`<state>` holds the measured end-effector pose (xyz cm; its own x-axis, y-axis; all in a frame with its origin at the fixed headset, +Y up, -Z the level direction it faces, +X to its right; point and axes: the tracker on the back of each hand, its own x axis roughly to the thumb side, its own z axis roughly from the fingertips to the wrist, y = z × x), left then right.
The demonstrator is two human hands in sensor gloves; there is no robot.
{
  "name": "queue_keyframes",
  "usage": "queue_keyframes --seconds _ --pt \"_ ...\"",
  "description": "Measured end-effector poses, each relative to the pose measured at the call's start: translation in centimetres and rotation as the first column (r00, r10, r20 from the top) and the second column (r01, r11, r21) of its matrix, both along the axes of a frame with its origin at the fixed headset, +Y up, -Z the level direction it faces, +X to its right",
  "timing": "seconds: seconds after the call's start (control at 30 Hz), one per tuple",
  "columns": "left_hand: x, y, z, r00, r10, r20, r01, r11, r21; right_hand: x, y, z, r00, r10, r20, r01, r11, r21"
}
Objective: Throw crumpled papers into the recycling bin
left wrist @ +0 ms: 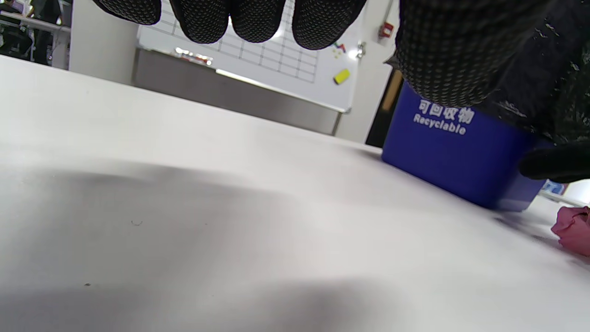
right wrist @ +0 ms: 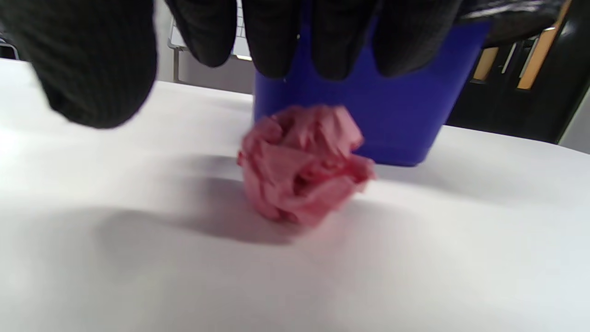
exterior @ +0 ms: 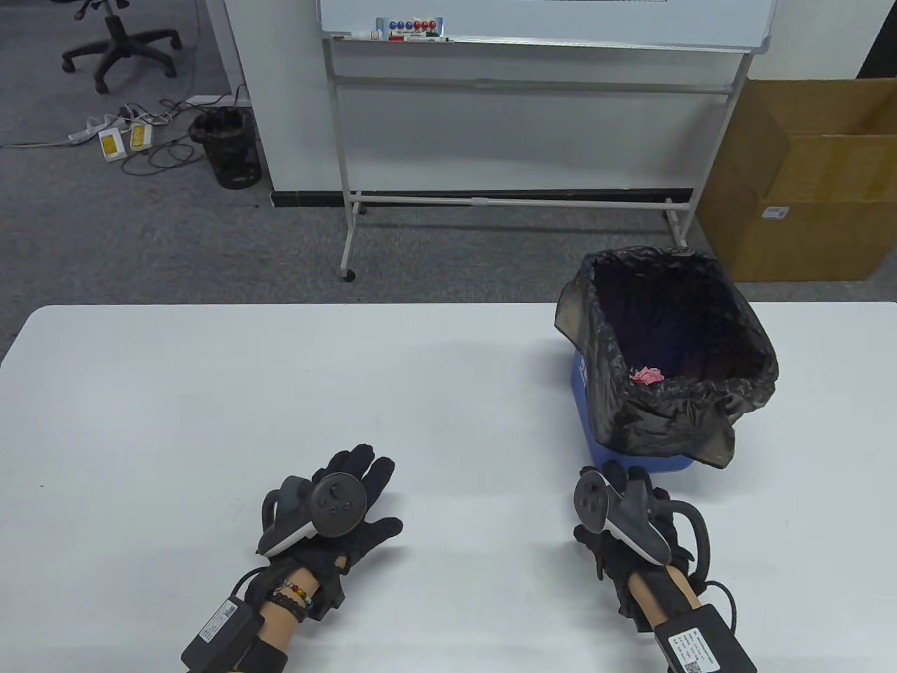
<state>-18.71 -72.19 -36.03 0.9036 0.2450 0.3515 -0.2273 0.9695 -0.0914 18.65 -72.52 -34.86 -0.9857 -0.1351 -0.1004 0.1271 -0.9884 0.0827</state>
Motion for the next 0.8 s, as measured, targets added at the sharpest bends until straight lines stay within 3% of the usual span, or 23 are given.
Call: queue_keyframes --seconds 0.47,0.57,0.8 --pt "0.0 0.0 0.0 1.000 -0.002 -0.001 0.002 1.000 -0.004 1.0 -2.1 -0.6 0.993 0.088 0.074 -0.090 0.996 0.018" --pt "0.0 0.0 0.0 1.000 -0.001 0.000 0.001 1.000 -0.004 0.6 -1.8 -0.6 0.994 0.086 0.060 -0.090 0.993 0.078" --pt "0.1 0.0 0.0 1.000 0.000 0.000 0.000 1.000 -0.004 -1.4 -0.6 -0.7 1.000 0.006 0.008 -0.007 0.998 0.065"
